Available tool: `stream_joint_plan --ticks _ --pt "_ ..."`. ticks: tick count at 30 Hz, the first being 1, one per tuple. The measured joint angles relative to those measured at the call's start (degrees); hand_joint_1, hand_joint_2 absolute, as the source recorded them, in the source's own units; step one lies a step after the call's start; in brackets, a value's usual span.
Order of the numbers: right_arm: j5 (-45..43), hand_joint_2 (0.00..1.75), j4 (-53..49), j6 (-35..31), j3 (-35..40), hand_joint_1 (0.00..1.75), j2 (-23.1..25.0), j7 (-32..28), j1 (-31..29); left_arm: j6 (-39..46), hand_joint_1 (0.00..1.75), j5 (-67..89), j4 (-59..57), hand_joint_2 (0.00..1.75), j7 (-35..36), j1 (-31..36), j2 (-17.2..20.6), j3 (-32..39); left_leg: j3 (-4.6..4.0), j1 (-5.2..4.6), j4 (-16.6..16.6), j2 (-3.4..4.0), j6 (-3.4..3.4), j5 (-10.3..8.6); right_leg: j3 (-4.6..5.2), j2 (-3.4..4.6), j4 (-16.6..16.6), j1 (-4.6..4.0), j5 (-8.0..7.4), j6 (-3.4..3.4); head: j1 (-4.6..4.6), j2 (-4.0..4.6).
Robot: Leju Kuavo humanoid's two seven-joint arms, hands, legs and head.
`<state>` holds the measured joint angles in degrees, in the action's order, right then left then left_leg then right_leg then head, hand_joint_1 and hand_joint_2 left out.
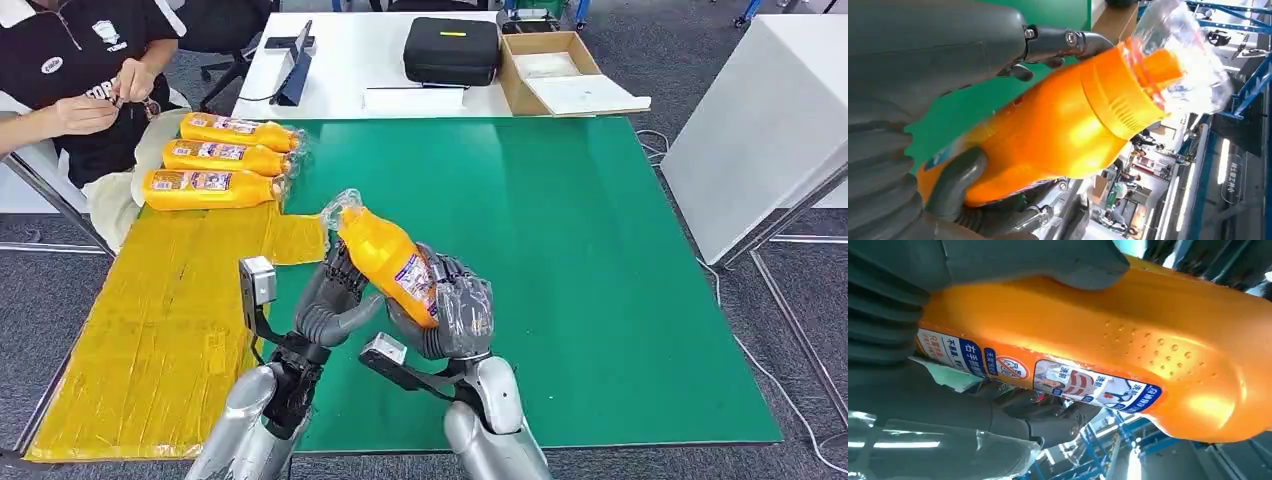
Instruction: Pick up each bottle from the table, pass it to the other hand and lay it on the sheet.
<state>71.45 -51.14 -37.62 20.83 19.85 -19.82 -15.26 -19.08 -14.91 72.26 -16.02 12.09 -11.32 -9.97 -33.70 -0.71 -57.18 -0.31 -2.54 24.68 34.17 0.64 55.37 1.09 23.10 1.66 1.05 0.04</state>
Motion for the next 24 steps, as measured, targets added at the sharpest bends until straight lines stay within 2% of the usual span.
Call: stream_joint_plan --ticks 10,24 --pt "-1.8 1.75 0.1 0.0 5.2 1.75 -0.3 0.0 -1.4 0.9 0.0 -1.8 -0.7 1.75 0.5 1.3 0.0 -1.1 0.0 0.0 0.0 0.01 0.0 0.0 0.0 0.0 0.0 0.0 0.0 0.0 0.0 0.0" --pt "-4.9 1.75 1.1 0.0 8.4 1.75 -0.4 -0.7 -2.4 1.8 0.0 -4.2 -2.4 1.75 0.1 2.3 0.0 -1.0 0.0 0.0 0.0 -0.01 0.0 0.0 0.0 0.0 0.0 0.0 0.0 0.0 0.0 0.0"
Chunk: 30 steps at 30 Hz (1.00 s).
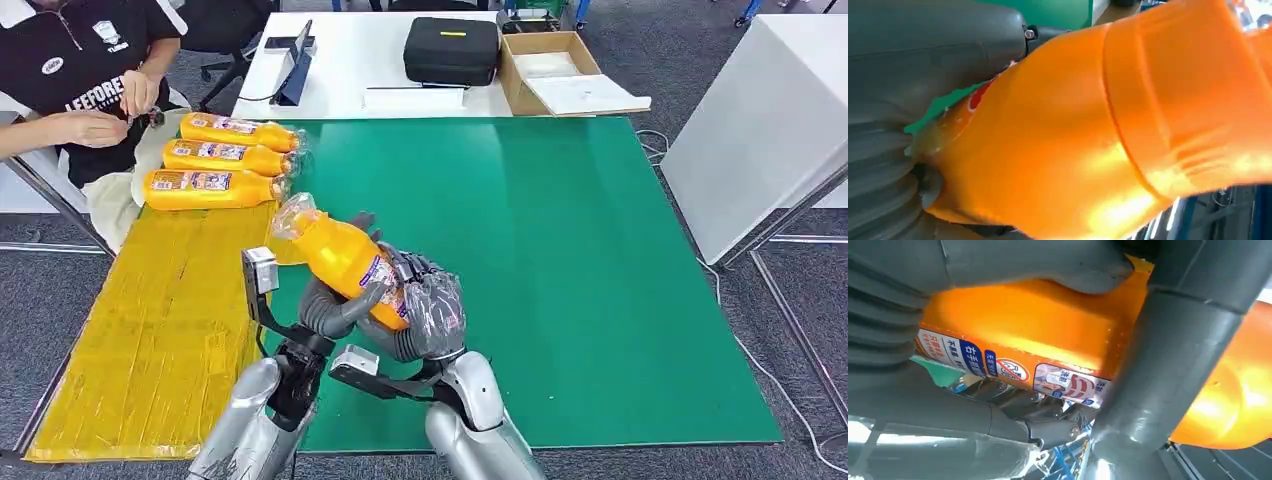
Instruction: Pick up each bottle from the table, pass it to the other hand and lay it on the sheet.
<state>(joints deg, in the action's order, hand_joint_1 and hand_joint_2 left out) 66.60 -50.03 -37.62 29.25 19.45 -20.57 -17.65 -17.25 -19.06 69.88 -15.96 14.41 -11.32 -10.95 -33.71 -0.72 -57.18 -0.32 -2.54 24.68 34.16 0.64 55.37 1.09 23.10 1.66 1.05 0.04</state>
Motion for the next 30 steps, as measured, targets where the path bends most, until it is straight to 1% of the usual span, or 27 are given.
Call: stream_joint_plan --ticks 6,9,12,15,23,24,25,26,27,28,30 --pt "-3.6 1.75 1.4 0.0 1.9 1.75 0.0 -0.3 -0.7 0.3 0.0 -0.6 0.0 1.75 -0.6 0.1 0.0 0.2 0.0 0.0 0.0 0.0 0.0 0.0 0.0 0.0 0.0 0.0 0.0 0.0 0.0 0.0" --pt "-4.6 1.75 2.6 0.0 2.6 1.75 -0.1 -0.3 -2.4 0.5 0.0 -0.6 0.0 1.75 -0.7 0.3 0.0 0.4 0.0 0.0 0.0 0.03 0.0 0.0 0.01 0.01 0.0 0.0 0.0 0.0 0.02 -0.02" --pt "-7.5 1.75 4.2 0.0 4.0 1.75 0.5 -0.3 -4.5 1.0 0.0 -0.8 0.0 1.75 -0.9 0.7 0.0 0.5 0.03 0.0 0.0 0.03 0.0 -0.01 0.0 0.01 0.0 0.0 0.0 0.0 0.04 0.0" --pt "-9.4 1.75 5.2 0.0 5.0 1.75 0.7 -0.3 -5.2 1.2 0.0 -1.2 0.0 1.75 -1.2 0.7 0.0 0.9 0.02 0.0 0.0 0.02 0.01 -0.01 0.0 0.01 0.0 0.0 0.0 0.0 0.02 0.0" --pt "-10.1 1.75 7.0 0.0 6.2 1.75 1.0 -0.3 -6.6 1.1 0.0 -2.2 0.0 1.75 -1.7 0.8 0.0 1.7 0.01 0.0 0.0 0.03 0.01 -0.01 0.01 0.01 0.0 0.0 0.0 0.0 0.02 0.0" --pt "-10.0 1.75 7.1 0.0 6.3 1.75 1.0 -0.3 -6.6 1.0 0.17 -2.5 0.0 1.75 -1.7 0.8 0.0 1.7 0.01 0.0 0.0 0.03 0.01 0.0 0.01 0.01 0.0 0.0 0.0 0.0 0.02 -0.02" --pt "-9.9 1.75 7.2 0.0 6.3 1.75 1.0 -0.3 -6.6 0.9 0.17 -2.6 0.0 1.75 -1.7 0.7 0.0 1.8 0.01 0.0 0.0 0.02 0.01 -0.01 0.01 0.01 0.0 0.0 0.0 0.0 0.02 0.0" --pt "-10.0 1.75 7.3 0.0 6.3 1.75 1.0 -0.4 -6.6 0.9 0.33 -2.8 0.0 1.75 -1.7 0.7 0.0 1.8 0.01 0.0 0.0 0.02 0.01 -0.01 0.01 0.01 0.0 0.0 0.0 0.0 0.02 0.0" --pt "-10.1 1.75 7.4 0.0 6.3 1.75 1.0 -0.4 -6.8 0.9 1.71 -3.1 0.0 1.75 -1.7 0.7 0.0 1.8 0.01 0.0 0.0 0.02 0.01 -0.01 0.01 0.01 0.0 0.0 0.0 0.0 0.02 0.0" --pt "-10.2 1.75 7.5 0.0 6.4 1.75 1.0 -0.3 -6.9 0.9 1.75 -3.2 0.0 1.75 -1.7 0.8 0.0 1.8 0.01 0.0 0.0 0.03 0.01 -0.01 0.01 0.01 0.0 0.0 0.0 0.0 0.02 0.0" --pt "-10.4 1.75 7.8 0.0 6.6 1.75 1.0 -0.2 -7.2 0.9 1.75 -3.7 0.0 1.75 -1.7 0.8 0.0 1.9 0.02 0.0 0.0 0.03 0.0 -0.01 0.01 0.01 0.0 0.0 0.0 0.0 0.02 0.0"
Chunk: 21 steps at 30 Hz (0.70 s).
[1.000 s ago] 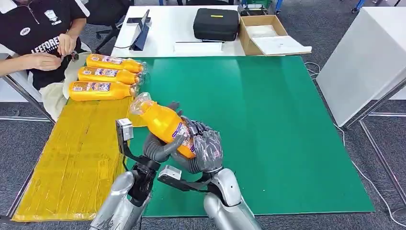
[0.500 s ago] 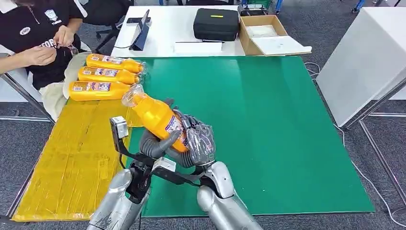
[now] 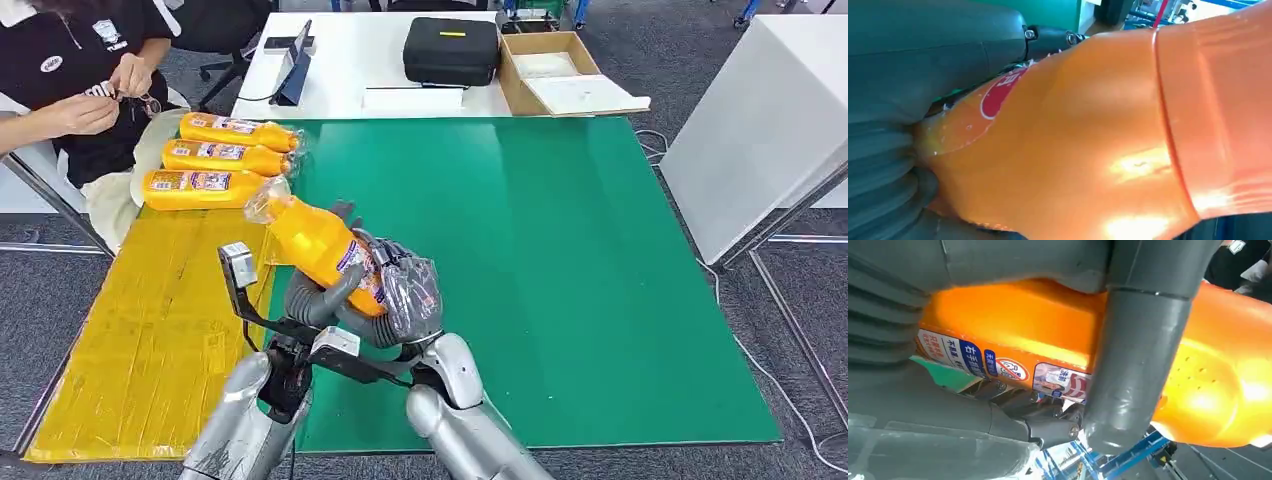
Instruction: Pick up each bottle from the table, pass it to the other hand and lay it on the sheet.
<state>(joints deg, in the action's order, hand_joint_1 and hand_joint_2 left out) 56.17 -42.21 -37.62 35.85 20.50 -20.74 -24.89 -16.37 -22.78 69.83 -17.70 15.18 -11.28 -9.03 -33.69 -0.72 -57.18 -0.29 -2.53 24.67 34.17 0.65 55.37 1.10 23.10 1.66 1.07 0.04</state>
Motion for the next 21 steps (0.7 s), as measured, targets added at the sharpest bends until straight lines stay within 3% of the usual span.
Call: stream_joint_plan --ticks 21 --pt "1.1 1.75 1.2 0.0 0.8 1.75 0.3 1.4 -1.6 -0.6 1.75 -1.4 -0.2 1.75 -0.3 0.7 0.0 0.9 0.0 0.0 0.0 0.0 0.0 0.0 0.0 0.0 0.0 0.0 0.0 0.0 0.0 0.0"
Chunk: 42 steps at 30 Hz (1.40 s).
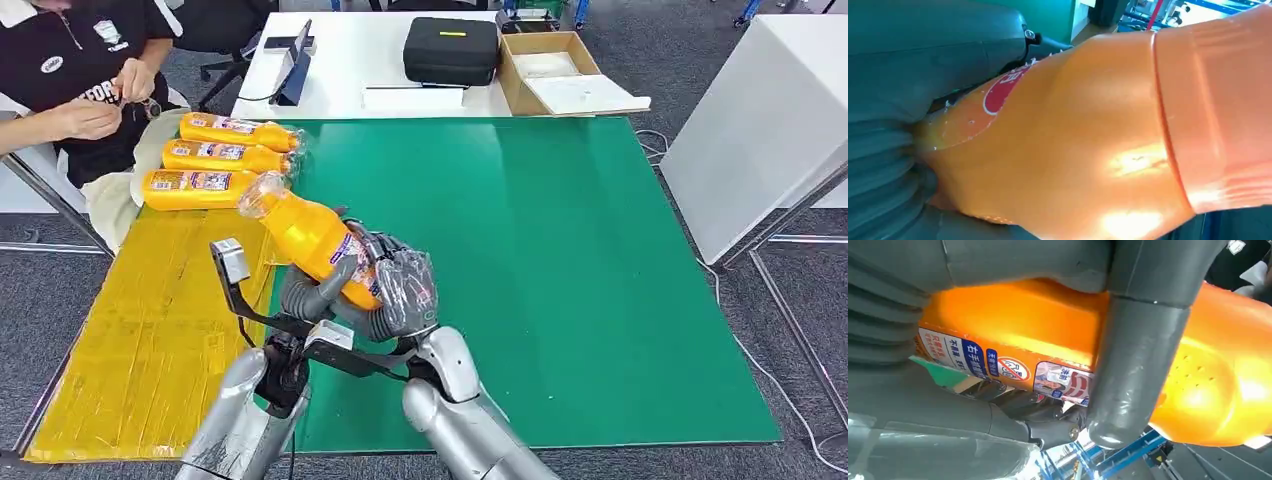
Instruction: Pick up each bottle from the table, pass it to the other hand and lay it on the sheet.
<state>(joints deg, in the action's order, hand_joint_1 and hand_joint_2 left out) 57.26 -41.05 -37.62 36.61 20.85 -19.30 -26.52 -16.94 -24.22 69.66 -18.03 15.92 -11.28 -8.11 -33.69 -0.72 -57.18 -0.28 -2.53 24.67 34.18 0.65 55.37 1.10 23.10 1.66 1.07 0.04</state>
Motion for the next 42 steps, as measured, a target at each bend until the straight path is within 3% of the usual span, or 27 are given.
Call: stream_joint_plan --ticks 2,3,4,13,26,37,42 --pt "0.2 1.75 0.0 0.0 0.0 1.75 0.0 0.0 0.0 0.0 1.75 -0.1 0.0 1.75 0.0 -0.1 0.0 0.0 0.0 0.0 0.0 0.0 0.0 0.0 0.0 0.0 0.0 0.0 0.0 0.0 0.0 0.0" --pt "0.3 1.75 0.0 0.0 0.0 1.27 0.0 0.0 0.0 0.0 1.75 -0.1 0.0 1.75 -0.1 -0.1 0.0 0.1 0.0 0.0 0.0 0.0 0.0 0.0 0.0 0.0 0.0 0.0 0.0 0.0 0.0 0.0" --pt "0.3 1.75 0.0 0.0 -0.1 0.0 0.0 0.0 0.0 0.0 1.75 -0.1 0.0 1.75 -0.1 -0.1 0.0 0.1 0.0 0.0 0.0 0.0 0.0 0.0 0.0 0.0 0.0 0.0 0.0 0.0 0.0 0.0" --pt "-0.1 1.75 -0.4 0.0 -0.4 0.0 0.0 -1.6 0.6 0.3 1.75 -0.3 0.4 1.75 -0.2 -0.1 0.0 0.8 -0.01 0.01 0.0 -0.01 0.0 0.0 -0.01 0.0 0.0 0.0 0.0 0.0 0.0 0.0" --pt "-11.2 1.75 -3.7 0.0 -1.1 0.0 -0.1 -10.6 2.9 1.3 1.75 -0.6 0.5 1.75 -0.9 -0.4 0.5 1.7 -0.01 0.01 0.0 0.0 0.0 0.0 0.0 0.0 0.0 0.0 0.0 0.0 0.0 0.0" --pt "-17.1 1.75 -31.7 0.0 -1.0 0.0 -7.4 -11.5 16.0 13.8 1.75 9.2 4.0 1.75 -5.7 -1.1 2.8 6.8 -0.04 -0.01 0.0 -0.03 0.01 0.04 0.05 -0.01 0.0 0.0 0.01 0.0 0.0 -0.02" --pt "-19.7 1.75 -40.9 0.0 -2.5 0.0 -8.9 -16.4 22.1 23.6 1.75 16.4 5.6 1.75 -8.5 -1.4 3.4 9.0 -0.03 -0.01 0.0 -0.06 0.01 0.04 0.03 -0.01 0.0 0.0 0.01 0.0 0.0 -0.02"
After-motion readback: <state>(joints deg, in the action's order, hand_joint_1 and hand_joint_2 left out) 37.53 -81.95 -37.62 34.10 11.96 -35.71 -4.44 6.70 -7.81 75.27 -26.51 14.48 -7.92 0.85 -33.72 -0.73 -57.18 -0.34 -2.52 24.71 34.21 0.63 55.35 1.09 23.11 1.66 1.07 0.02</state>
